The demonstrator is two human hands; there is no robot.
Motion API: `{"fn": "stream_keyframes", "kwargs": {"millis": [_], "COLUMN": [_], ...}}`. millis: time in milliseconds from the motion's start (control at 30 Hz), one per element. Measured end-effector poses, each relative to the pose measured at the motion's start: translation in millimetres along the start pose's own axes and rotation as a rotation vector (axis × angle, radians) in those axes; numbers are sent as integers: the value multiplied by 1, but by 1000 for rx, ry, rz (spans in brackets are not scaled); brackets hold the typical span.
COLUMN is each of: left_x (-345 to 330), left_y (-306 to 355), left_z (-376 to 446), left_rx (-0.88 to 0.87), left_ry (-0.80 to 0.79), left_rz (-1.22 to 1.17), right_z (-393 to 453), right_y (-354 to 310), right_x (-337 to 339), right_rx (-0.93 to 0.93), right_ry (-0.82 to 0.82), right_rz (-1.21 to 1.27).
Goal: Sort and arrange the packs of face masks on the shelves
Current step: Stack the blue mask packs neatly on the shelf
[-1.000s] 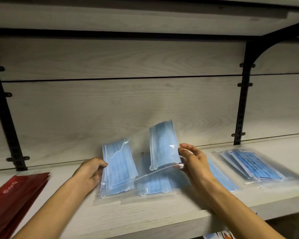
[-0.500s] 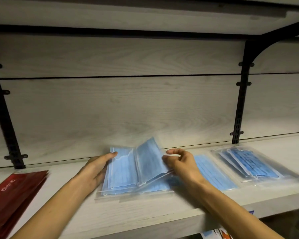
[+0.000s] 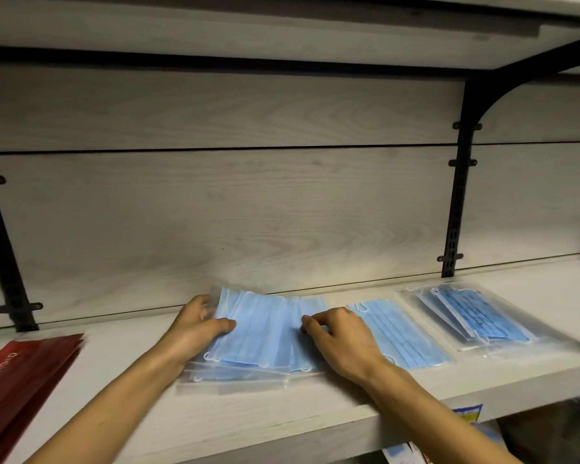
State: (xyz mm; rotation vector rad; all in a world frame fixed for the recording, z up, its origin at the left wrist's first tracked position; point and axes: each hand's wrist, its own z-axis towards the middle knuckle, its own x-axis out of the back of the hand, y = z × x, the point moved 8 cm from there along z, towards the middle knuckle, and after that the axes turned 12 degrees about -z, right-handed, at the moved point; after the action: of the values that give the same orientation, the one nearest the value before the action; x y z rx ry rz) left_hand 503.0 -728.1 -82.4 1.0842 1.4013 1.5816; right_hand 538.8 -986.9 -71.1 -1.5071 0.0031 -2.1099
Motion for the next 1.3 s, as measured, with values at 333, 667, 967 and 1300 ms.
{"fn": "stream_keyframes", "kwargs": {"millis": [333, 667, 967, 1300], "left_x": [-8, -20, -13, -6], "left_y": [8, -2, -4, 1], "left_z": [-7, -12, -4, -8], "left_rx": [-129, -226, -179, -146], "left_ry": [-49, -219, -204, -144], "left_rz": [349, 746, 652, 733], "right_z": [-1, 1, 0, 0], "right_y": [-10, 15, 7, 5], "right_x": [-5, -3, -11, -15], "right_rx": [101, -21, 57, 90], "right_ry": [-131, -113, -175, -211], "right_rz": [179, 14, -4, 302]}}
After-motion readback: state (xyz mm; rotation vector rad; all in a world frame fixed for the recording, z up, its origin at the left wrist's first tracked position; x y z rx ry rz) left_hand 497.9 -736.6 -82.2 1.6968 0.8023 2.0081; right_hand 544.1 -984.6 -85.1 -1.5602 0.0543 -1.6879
